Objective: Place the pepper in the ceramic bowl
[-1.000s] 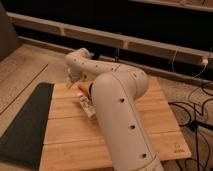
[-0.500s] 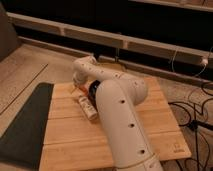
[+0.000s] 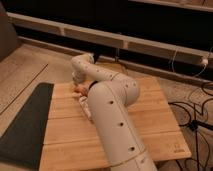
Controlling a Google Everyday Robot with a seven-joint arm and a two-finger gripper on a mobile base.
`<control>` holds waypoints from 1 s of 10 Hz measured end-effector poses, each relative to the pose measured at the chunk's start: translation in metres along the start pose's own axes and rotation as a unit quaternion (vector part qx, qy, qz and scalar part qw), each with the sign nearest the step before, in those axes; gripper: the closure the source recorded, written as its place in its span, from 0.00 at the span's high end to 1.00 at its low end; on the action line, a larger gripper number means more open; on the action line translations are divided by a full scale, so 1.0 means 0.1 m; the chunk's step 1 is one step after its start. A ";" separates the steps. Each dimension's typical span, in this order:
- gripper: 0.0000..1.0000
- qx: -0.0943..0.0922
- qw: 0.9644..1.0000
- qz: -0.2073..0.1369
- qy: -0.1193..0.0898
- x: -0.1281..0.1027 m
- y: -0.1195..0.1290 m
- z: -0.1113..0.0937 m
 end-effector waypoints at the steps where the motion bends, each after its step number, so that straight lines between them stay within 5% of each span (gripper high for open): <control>1: 0.51 -0.004 1.000 0.003 0.016 0.07 0.02 0.06; 5: 0.05 -0.004 0.999 0.016 0.047 0.16 -0.04 0.18; 7: 0.00 0.012 0.999 0.009 0.048 0.07 -0.07 0.14; 10: 0.00 0.043 0.999 -0.005 0.019 -0.24 -0.14 -0.13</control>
